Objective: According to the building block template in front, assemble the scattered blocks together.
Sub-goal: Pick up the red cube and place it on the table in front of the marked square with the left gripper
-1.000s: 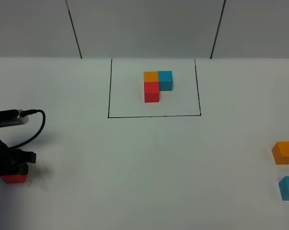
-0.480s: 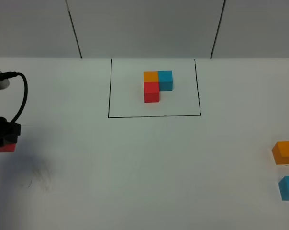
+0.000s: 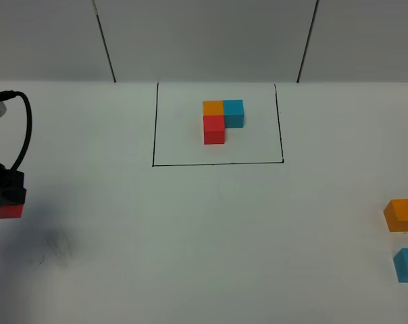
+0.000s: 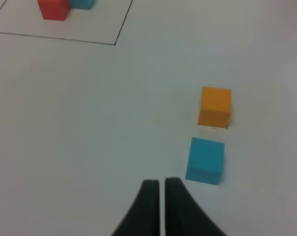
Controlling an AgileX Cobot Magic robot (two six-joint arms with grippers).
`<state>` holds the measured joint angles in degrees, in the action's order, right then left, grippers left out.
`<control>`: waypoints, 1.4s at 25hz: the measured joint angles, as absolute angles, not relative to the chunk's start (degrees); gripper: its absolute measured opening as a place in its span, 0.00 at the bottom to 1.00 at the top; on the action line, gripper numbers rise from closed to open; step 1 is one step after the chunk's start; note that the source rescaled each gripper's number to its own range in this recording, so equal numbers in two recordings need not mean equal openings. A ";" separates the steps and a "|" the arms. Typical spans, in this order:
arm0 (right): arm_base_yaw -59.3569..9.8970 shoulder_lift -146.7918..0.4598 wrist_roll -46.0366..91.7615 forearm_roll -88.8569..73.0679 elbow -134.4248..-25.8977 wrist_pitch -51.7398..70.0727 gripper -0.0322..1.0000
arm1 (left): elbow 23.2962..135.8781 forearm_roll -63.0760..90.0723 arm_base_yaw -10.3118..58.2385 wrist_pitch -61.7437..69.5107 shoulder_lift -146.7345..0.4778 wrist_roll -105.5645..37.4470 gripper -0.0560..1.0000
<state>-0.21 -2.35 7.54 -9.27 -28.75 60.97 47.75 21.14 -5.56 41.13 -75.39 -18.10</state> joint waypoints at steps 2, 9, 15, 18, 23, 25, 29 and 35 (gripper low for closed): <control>-0.21 -2.35 7.54 -9.27 -28.75 60.97 0.03 | 47.75 21.39 -3.60 40.77 -75.39 -18.15 0.49; -0.21 -2.35 7.54 -9.27 -28.75 60.97 0.03 | 47.75 21.53 6.85 33.42 -75.49 -14.43 0.49; -0.21 -2.35 7.54 -9.27 -28.75 60.97 0.03 | 47.75 21.53 11.37 30.81 -76.44 -11.05 0.49; -0.21 -2.35 7.54 -9.27 -28.75 60.97 0.03 | 47.75 21.53 13.37 30.00 -77.67 -9.80 0.49; -0.21 -2.35 7.54 -9.27 -28.75 60.97 0.03 | 48.43 21.53 17.78 26.99 -80.03 -7.64 0.49; -0.21 -2.35 7.54 -9.27 -28.75 60.97 0.03 | 49.98 21.53 19.25 26.65 -81.29 -6.95 0.49; -0.21 -2.35 7.54 -9.27 -28.75 60.97 0.03 | 53.25 21.53 21.30 26.54 -84.37 -5.98 0.49; -0.21 -2.35 7.54 -9.27 -28.75 60.97 0.03 | 54.75 18.46 21.80 26.43 -88.13 -3.34 0.49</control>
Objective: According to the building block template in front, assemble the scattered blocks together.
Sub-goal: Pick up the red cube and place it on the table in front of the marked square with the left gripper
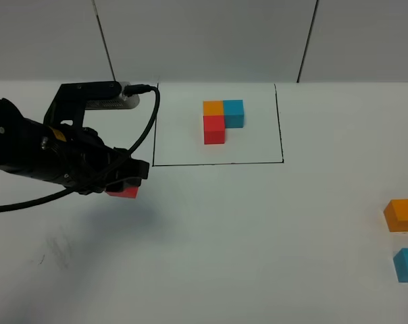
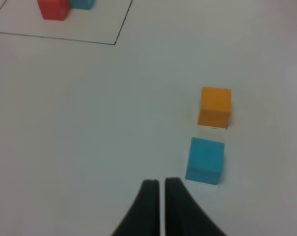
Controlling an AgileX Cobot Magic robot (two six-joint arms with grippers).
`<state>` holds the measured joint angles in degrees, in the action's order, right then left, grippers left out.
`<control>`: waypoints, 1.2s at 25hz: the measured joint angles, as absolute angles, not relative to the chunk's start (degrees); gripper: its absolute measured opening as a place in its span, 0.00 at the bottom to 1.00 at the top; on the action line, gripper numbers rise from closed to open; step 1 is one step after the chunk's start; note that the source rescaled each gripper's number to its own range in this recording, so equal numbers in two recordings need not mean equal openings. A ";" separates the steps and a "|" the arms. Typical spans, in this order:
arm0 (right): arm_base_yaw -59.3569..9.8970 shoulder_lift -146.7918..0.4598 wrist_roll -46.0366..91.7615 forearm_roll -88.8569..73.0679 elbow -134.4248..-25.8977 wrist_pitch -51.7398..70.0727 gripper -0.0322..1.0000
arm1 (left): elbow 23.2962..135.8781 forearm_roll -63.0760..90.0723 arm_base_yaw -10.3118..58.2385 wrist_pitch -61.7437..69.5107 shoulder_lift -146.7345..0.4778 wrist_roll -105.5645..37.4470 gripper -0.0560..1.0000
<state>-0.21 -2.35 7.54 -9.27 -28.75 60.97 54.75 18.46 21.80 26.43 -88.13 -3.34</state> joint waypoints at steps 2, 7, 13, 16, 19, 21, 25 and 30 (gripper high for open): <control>-0.21 -2.35 7.54 -9.27 -28.75 60.97 0.03 | 54.75 17.29 21.80 26.55 -89.23 -2.36 0.49; -0.21 -2.35 7.54 -9.27 -28.75 60.97 0.03 | 54.75 16.31 21.80 26.53 -90.55 -2.11 0.49; -0.21 -2.35 7.54 -9.27 -28.75 60.97 0.03 | 54.75 15.95 21.80 26.28 -92.53 -1.27 0.49; -0.21 -2.35 7.54 -9.27 -28.75 60.97 0.03 | 54.75 15.88 22.14 26.20 -94.94 -0.67 0.49; -0.21 -2.35 7.54 -9.27 -28.75 60.97 0.03 | 54.75 15.76 23.62 25.57 -96.97 -0.56 0.49; -0.21 -2.35 7.54 -9.27 -28.75 60.97 0.03 | 54.75 15.63 24.71 24.43 -97.54 -0.56 0.49; -0.21 -2.35 7.54 -9.27 -28.75 60.97 0.03 | 54.75 15.43 25.75 22.40 -97.59 0.00 0.49; -0.21 -2.35 7.54 -9.27 -28.75 60.97 0.03 | 54.75 13.07 25.75 22.31 -97.59 0.53 0.49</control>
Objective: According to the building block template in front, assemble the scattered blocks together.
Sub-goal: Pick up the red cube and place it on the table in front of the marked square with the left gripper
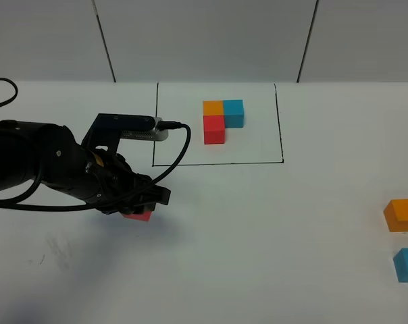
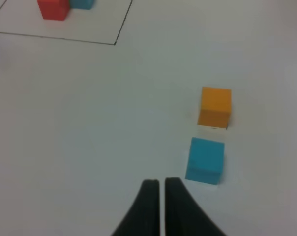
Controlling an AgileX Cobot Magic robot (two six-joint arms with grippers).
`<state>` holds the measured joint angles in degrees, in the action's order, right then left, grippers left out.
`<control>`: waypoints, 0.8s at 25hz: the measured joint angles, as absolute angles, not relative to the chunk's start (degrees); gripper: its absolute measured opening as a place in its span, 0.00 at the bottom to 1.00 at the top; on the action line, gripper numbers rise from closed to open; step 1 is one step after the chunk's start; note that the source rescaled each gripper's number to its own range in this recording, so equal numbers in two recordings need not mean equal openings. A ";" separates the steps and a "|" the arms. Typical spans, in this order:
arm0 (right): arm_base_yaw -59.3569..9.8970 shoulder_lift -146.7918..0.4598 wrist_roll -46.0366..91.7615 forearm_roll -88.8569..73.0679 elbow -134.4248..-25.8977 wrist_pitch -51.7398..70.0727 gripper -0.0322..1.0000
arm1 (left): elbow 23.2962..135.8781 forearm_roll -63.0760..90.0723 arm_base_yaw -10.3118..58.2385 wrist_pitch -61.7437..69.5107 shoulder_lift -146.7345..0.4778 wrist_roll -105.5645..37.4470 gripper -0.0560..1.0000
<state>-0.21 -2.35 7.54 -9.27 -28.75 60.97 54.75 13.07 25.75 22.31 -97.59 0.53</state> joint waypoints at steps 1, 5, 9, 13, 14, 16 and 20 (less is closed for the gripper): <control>-0.21 -2.35 7.54 -9.27 -28.75 60.97 0.03 | 54.75 12.80 25.75 22.48 -97.59 0.61 0.49; -0.21 -2.35 7.54 -9.27 -28.75 60.97 0.03 | 54.75 12.43 25.75 22.60 -97.59 0.61 0.49; -0.21 -2.35 7.54 -9.27 -28.75 60.97 0.03 | 54.75 11.89 25.75 22.60 -97.59 0.61 0.49; -0.21 -2.35 7.54 -9.27 -28.75 60.97 0.03 | 54.75 11.68 25.75 22.60 -97.59 0.61 0.49; -0.21 -2.35 7.54 -9.27 -28.75 60.97 0.03 | 54.75 11.63 25.75 22.60 -97.59 0.61 0.49; -0.21 -2.35 7.54 -9.27 -28.75 60.97 0.03 | 54.75 11.61 25.75 22.60 -97.59 0.61 0.49; -0.21 -2.35 7.54 -9.27 -28.75 60.97 0.03 | 54.75 11.50 25.75 22.60 -97.59 0.61 0.49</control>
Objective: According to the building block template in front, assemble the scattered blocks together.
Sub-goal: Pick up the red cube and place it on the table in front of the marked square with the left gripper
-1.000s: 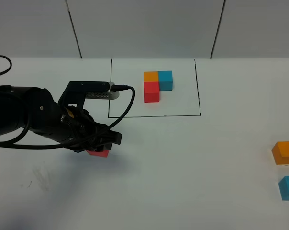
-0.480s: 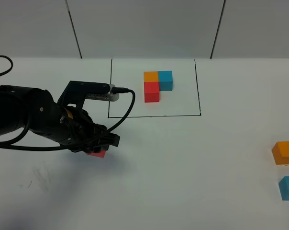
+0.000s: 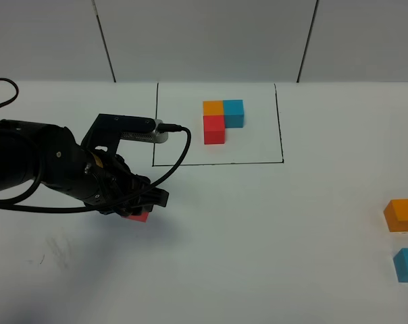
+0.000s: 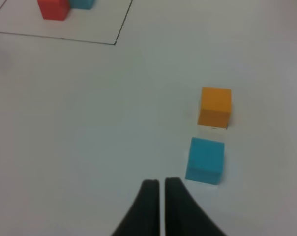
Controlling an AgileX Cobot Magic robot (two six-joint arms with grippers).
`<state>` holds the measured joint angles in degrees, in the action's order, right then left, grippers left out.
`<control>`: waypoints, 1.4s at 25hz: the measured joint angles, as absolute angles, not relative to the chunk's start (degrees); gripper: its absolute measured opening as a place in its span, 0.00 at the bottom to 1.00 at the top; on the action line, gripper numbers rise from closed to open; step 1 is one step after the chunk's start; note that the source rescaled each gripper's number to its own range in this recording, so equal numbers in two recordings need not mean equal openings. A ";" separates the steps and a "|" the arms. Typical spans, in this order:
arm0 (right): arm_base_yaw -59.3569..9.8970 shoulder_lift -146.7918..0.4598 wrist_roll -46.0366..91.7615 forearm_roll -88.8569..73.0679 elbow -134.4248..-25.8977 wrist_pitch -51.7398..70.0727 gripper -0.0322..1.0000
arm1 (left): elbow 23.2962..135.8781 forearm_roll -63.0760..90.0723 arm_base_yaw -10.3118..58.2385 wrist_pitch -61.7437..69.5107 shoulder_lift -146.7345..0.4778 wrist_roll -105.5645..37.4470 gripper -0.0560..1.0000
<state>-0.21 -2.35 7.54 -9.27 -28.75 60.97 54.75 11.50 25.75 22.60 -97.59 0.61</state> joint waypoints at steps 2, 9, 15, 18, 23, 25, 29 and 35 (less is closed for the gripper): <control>-0.21 -2.35 7.54 -9.27 -28.75 60.97 0.03 | 54.75 11.50 25.75 22.60 -97.59 0.61 0.49; -0.21 -2.35 7.54 -9.27 -28.75 60.97 0.03 | 54.75 11.46 25.75 22.43 -97.59 0.50 0.49; -0.21 -2.35 7.54 -9.27 -28.75 60.97 0.03 | 54.75 11.39 25.75 21.74 -97.59 0.50 0.49; -0.21 -2.35 7.54 -9.27 -28.75 60.97 0.03 | 54.75 11.39 25.75 21.54 -97.59 0.56 0.49; -0.21 -2.35 7.54 -9.27 -28.75 60.97 0.03 | 54.75 11.32 27.95 18.59 -97.59 0.75 0.49; -0.21 -2.35 7.54 -9.27 -28.75 60.97 0.03 | 54.75 11.37 28.54 16.89 -97.73 1.46 0.49; -0.21 -2.35 7.54 -9.27 -28.75 60.97 0.03 | 54.75 11.48 28.61 15.89 -98.98 2.19 0.49; -0.21 -2.35 7.54 -9.27 -28.75 60.97 0.03 | 54.75 14.47 28.61 15.71 -101.54 2.14 0.49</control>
<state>-0.21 -2.35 7.54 -9.27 -28.75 60.97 54.75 14.47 28.61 15.71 -101.54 2.14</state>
